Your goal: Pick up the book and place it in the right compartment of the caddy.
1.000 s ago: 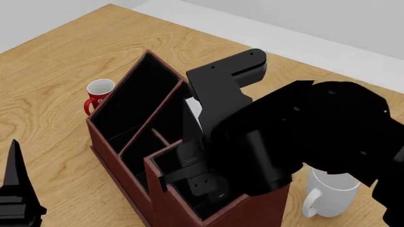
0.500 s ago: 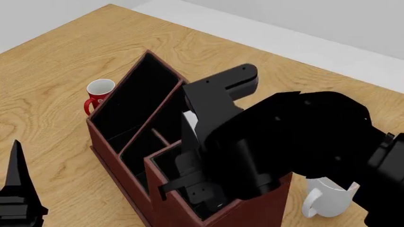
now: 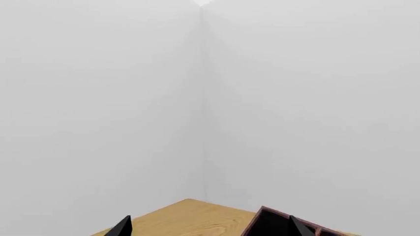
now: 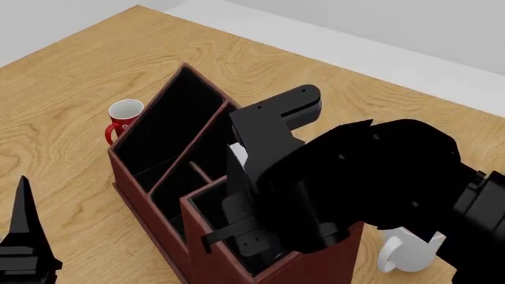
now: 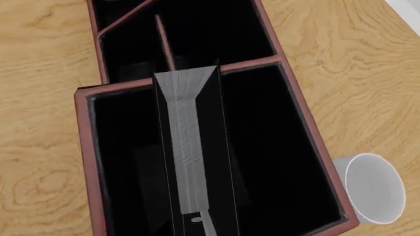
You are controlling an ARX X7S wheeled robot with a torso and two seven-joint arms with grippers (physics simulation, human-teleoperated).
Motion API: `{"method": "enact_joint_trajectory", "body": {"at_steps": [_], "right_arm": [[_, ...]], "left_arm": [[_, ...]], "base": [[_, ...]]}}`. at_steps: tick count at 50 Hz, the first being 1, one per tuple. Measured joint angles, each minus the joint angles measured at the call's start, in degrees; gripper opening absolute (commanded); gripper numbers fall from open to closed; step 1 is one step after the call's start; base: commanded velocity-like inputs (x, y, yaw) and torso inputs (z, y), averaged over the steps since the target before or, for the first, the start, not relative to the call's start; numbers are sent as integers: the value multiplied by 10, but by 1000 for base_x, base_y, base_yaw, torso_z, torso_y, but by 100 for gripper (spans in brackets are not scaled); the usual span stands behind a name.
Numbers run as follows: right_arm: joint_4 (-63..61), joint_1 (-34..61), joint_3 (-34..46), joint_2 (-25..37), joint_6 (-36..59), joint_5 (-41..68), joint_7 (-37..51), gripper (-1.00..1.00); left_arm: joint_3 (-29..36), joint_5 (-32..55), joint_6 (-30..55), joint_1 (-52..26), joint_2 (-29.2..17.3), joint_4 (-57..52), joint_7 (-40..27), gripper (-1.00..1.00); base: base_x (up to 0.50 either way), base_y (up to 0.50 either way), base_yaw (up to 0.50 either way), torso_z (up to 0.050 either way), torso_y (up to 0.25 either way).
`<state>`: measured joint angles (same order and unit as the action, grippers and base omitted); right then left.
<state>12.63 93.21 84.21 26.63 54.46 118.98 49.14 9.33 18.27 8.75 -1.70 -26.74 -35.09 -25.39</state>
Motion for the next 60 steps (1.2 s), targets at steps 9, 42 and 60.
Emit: {"method": "enact_joint_trajectory", "body": {"at_steps": [9,42,60], "right_arm": [[6,0,5,-3,-1,-15,-4,-100],[44,-36,-2,-22,-14,-83,-71,100],[-3,-4,-27,10,-18,-64,-36,100]], "left_arm": [[1,0,-1,-1,-1,1,0,100],[6,1,-2,-3,-3,5,-2,100],[7,1,-2,-3,-5,2,-4,100]], "base": [[3,6,12,0,0],[1,2,3,0,0],[0,0,0,0,0]]}}
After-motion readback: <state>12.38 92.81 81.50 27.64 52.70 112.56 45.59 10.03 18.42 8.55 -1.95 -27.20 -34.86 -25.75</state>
